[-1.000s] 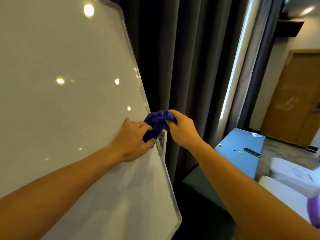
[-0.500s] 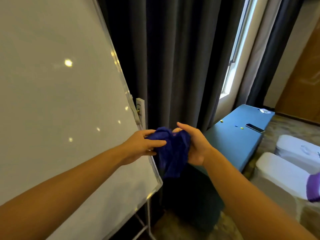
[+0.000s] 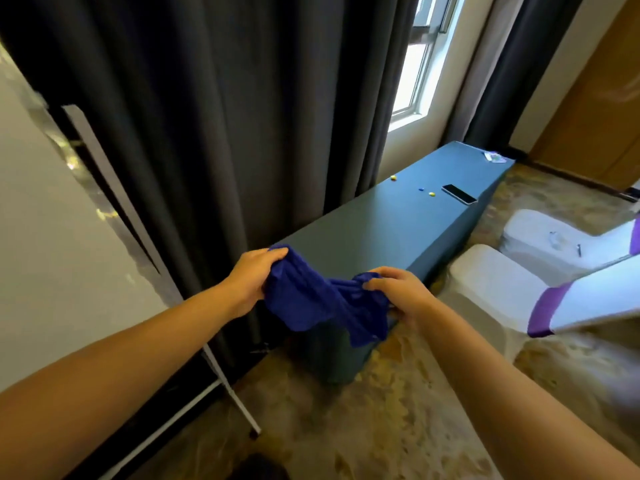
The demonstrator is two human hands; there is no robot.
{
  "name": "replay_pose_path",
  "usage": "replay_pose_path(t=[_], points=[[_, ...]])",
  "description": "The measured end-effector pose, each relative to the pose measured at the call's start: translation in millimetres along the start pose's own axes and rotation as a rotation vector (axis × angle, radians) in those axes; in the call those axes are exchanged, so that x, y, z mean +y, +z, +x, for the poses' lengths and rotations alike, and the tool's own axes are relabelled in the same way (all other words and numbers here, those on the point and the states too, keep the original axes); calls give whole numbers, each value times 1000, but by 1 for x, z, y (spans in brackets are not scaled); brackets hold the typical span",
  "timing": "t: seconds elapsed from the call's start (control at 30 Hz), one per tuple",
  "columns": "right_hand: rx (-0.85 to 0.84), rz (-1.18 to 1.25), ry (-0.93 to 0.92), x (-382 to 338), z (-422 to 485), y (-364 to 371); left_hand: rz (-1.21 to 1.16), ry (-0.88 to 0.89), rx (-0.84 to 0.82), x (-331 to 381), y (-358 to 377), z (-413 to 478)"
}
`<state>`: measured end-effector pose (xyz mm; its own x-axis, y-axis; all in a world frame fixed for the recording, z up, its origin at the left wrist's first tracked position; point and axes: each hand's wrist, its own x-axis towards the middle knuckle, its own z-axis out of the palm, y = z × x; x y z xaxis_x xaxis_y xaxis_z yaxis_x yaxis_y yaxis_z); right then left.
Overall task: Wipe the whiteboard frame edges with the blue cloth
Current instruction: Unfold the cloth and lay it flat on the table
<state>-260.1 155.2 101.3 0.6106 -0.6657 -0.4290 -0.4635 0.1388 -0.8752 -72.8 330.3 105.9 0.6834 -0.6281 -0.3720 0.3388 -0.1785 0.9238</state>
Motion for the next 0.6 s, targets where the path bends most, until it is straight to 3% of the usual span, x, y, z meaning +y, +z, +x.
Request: replay_pose_path(t=[0.07,0.17,0.33,0.4,0.5,0.53,0.6], points=[[88,-80,-32,11,23,-27,296,134,77,-7,12,28],[189,-172,-75,19,64,-56,556,345,96,-16,20,72],[144,-25,-57,0,147,-84,925,645,-51,-30,31,152],[104,33,-34,-21,182,-92,1103,579,-149,-33,30,183],[-90,-16,-78,-54,225,-99,1355,184,-376,-24,44,216],[-192,-63,-90,-65,237,-98,1324,127,-406,-19,56,226],[-442,-201,-102,-89,261,-95,979,115,-367,-8,91,246]])
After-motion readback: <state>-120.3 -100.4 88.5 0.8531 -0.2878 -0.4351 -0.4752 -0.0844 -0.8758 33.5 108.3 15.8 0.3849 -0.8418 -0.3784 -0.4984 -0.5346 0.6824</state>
